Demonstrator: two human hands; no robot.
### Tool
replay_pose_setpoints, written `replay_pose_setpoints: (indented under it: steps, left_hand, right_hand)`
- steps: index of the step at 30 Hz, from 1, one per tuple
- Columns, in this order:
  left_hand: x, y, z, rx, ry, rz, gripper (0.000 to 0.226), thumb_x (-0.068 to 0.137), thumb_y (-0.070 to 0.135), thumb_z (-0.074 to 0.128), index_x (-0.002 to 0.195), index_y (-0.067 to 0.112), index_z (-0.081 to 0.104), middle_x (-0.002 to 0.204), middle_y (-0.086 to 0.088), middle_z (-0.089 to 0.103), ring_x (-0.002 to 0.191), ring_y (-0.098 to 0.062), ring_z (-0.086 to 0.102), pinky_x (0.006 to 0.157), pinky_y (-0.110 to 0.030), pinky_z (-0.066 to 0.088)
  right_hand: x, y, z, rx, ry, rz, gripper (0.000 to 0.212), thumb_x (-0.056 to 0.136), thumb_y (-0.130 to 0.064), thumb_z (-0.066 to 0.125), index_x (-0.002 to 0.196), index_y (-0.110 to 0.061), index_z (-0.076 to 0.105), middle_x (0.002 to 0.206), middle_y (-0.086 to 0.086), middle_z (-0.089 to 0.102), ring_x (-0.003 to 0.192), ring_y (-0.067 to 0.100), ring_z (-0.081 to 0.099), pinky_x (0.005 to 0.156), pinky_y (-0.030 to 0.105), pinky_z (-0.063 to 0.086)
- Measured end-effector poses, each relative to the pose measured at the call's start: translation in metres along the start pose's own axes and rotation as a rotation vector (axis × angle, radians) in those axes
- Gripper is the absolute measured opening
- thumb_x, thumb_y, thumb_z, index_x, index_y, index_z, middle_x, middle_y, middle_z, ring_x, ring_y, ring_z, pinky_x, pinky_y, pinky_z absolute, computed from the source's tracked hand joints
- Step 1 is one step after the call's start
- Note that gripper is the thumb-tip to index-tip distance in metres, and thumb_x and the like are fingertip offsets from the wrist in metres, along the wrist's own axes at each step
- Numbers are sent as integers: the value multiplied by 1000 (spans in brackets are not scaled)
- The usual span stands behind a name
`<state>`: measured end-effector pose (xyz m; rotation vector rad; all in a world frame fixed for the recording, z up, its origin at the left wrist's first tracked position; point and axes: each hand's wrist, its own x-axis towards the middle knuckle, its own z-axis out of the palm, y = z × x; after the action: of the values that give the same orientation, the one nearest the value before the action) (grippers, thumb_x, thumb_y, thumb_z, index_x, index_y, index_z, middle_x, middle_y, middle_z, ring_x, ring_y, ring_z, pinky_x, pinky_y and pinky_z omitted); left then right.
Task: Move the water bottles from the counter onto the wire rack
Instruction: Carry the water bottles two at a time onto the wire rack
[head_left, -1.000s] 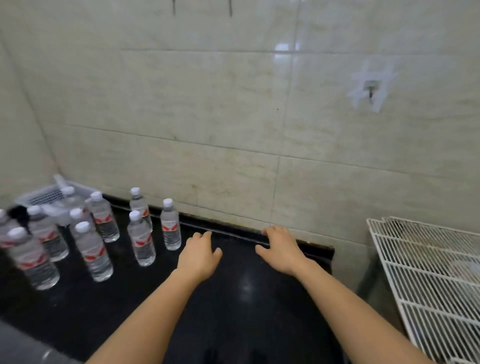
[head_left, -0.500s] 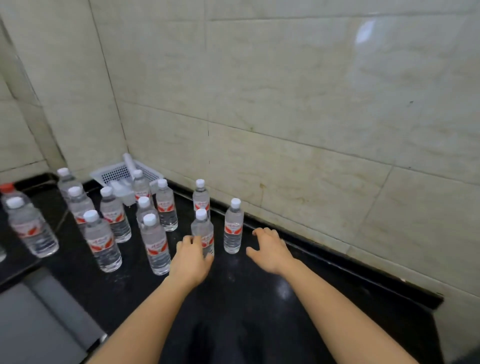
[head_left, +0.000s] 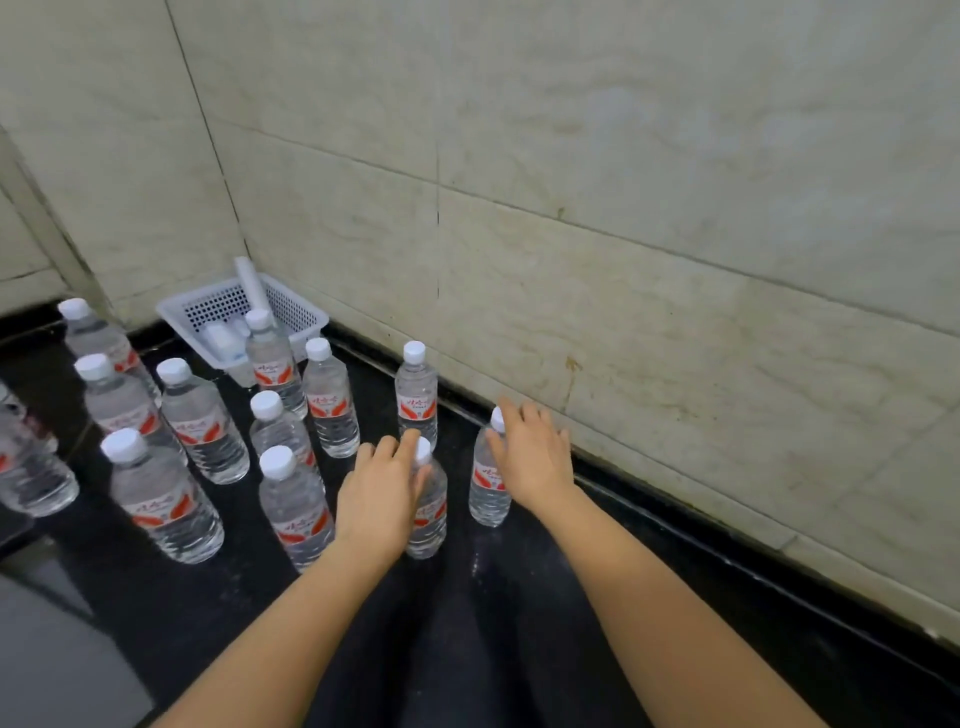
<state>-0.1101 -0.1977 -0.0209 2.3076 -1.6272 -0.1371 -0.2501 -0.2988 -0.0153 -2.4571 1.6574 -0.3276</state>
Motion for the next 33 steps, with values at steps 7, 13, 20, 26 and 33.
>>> replay_pose_setpoints:
  steps: [7,13,20,26,33]
  left_hand:
    - [-7,8,-8,-26,3,-8,33,92,34,54,117,13,54,111,-7,56,110,-26,52,77,-41,48]
    - [-39,7,-12,-188,32,-48,15,78,34,62,76,19,61,86,-1,62,85,-27,62,67,-40,51]
    - [-112,37,-33,-290,51,29,20,72,34,61,63,18,55,71,1,59,71,-23,59,57,-34,45]
    - [-199,96,-61,-367,20,134,21,71,33,66,68,13,64,66,-1,63,68,-22,60,57,-32,47]
    - [-270,198,-103,-518,-10,332,24,71,35,70,71,11,69,64,-5,68,66,-24,64,58,-37,52]
  right_hand:
    - [-40,11,19,32,134,-70,37,99,-39,43,129,-19,50,117,2,59,110,24,49,87,38,33]
    - [-71,27,3,314,105,80,22,88,-33,61,105,-19,64,108,-1,63,106,21,52,79,32,25]
    - [-148,59,-57,277,-25,9,21,81,-36,64,90,-18,68,93,-1,69,95,21,57,81,34,27]
    - [-257,98,-134,319,-60,36,18,76,-38,69,81,-21,68,80,-3,68,85,20,63,84,39,48]
    - [-375,152,-244,257,64,81,28,81,-32,66,83,-4,64,72,10,61,69,22,53,66,30,34]
